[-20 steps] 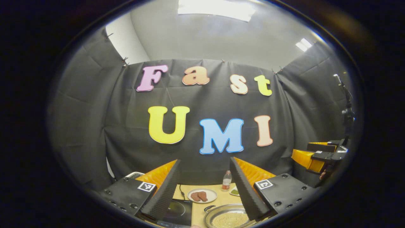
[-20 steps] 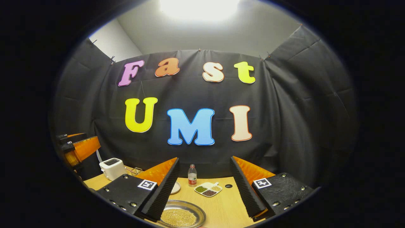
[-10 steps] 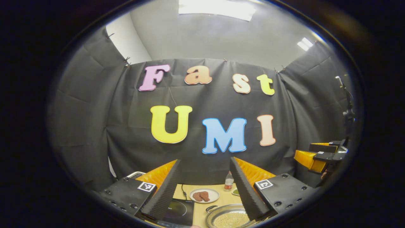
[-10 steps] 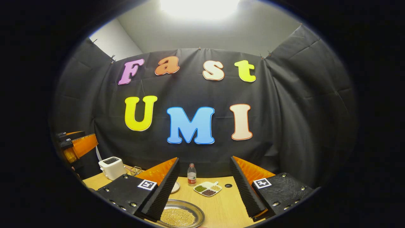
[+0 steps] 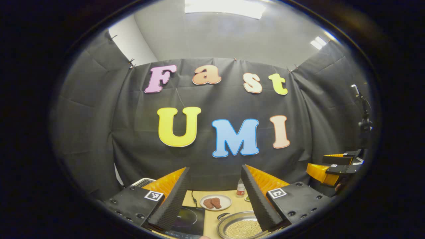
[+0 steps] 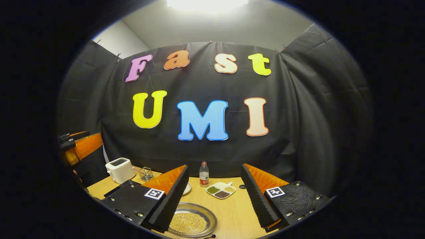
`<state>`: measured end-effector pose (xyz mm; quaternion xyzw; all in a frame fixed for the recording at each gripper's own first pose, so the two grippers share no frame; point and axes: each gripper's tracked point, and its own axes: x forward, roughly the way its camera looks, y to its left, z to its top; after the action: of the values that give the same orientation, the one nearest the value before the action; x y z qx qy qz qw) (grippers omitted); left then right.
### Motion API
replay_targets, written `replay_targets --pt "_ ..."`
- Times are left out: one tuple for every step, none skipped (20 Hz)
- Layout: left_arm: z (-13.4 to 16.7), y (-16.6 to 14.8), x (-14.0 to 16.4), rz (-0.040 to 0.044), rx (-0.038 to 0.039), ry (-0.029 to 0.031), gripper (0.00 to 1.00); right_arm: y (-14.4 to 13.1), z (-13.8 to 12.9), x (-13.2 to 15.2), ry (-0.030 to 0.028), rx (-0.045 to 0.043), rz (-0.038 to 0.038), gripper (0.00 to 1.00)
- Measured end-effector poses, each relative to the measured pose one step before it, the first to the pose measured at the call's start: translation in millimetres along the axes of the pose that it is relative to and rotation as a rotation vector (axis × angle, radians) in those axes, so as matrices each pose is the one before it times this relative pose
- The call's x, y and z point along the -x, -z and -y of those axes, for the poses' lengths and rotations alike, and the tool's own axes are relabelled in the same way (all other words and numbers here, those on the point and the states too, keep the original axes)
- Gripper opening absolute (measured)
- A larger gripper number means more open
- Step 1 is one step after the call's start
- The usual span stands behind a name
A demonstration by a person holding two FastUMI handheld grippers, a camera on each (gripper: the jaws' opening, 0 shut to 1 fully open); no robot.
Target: First push the handle of the pot to place it horizontally, then grasp the pot with both hands and set it on the induction cooktop.
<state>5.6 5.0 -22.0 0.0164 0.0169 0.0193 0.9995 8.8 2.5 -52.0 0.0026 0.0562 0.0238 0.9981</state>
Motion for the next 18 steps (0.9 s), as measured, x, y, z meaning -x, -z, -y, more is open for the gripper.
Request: replay_targets --pt "0.17 0.94 0.3 -0.00366 0.00079 -0.00055 1.0 6.21 -1.13 0.04 -0.00505 0.00316 -0.01483 0.95" --pt "0.21 2.44 0.78 -0.00467 0.00015 0.00014 1.0 8.27 -2.09 -0.27 -0.00907 0.00296 -0.01499 0.95" --pt "-0.31 1.36 1.16 -0.00119 -0.00091 -0.00263 1.0 7.27 -3.02 0.3 -0.00854 0.00371 -0.01695 0.95" --pt "-0.41 -0.03 0.4 0.00123 0.00014 -0.00178 1.0 9.68 -3.01 -0.34 -0.01106 0.00153 -0.01896 0.95" --pt "0.79 0.56 -0.84 -0.0017 0.00072 0.00169 1.0 8.68 -3.81 -1.07 -0.01306 0.00062 -0.02125 0.95" --pt "0.29 2.19 0.44 -0.00063 0.00031 -0.00093 0.98 13.1 -4.67 -1.82 -0.01421 -0.00253 -0.0272 0.95" --pt "0.33 1.03 -0.42 -0.00371 -0.00036 0.00106 0.98 11.13 -4.28 0.14 -0.01646 -0.00525 -0.02813 0.9" --pt "0.43 2.04 0.75 -0.00461 -0.00193 0.00078 0.96 12.84 -5.04 -1.95 -0.0175 -0.00227 -0.02947 0.86" --pt "-0.57 1.05 0.18 -0.00407 -0.00281 -0.00144 0.94 11.12 0.48 -0.8 0.0088 0.00335 -0.03084 0.83" --pt "-0.54 1.95 -0.03 -0.00404 -0.00259 -0.00091 0.98 11.73 -0.95 -4.15 -0.01112 -0.00218 -0.02519 0.76" --pt "-0.85 0.16 0.45 -0.00344 -0.00161 -0.00252 0.98 9.29 -4.02 -2.78 -0.01247 -0.00568 -0.02619 0.59" --pt "-1.81 2.22 0.9 -0.0029 -0.00039 -0.00316 1.0 12.92 -0.66 -3.13 -0.00158 -0.00333 -0.03221 0.55" --pt "-0.96 0.86 0.29 -0.00386 0.00049 -0.00372 0.92 11.85 -1.57 -3.24 -0.00985 -0.00834 -0.03805 0.5" --pt "-1.4 1.5 0.96 -0.00377 -0.00003 -0.00302 0.92 12.99 -4.53 -2.52 -0.01833 -0.00213 -0.04269 0.5" --pt "-1.48 0.7 0.96 -0.00299 -0.00028 -0.00454 0.98 11.3 1.98 -3.39 0.01052 0.0096 -0.03988 0.51" --pt "-1.71 2.15 -0.33 -0.00428 -0.00016 -0.00387 1.0 11.96 2.23 -2.19 0.00107 0.0031 -0.03828 0.34" --pt "-1.38 1.94 0.26 -0.00414 -0.00026 -0.00423 1.0 8.63 -4.45 -3.02 -0.02982 -0.00287 -0.03424 0.17" --pt "-1.67 1.08 0.14 -0.00254 -0.00083 -0.00469 1.0 14.63 -4.76 -4.85 -0.02015 -0.00126 -0.04874 0.17"
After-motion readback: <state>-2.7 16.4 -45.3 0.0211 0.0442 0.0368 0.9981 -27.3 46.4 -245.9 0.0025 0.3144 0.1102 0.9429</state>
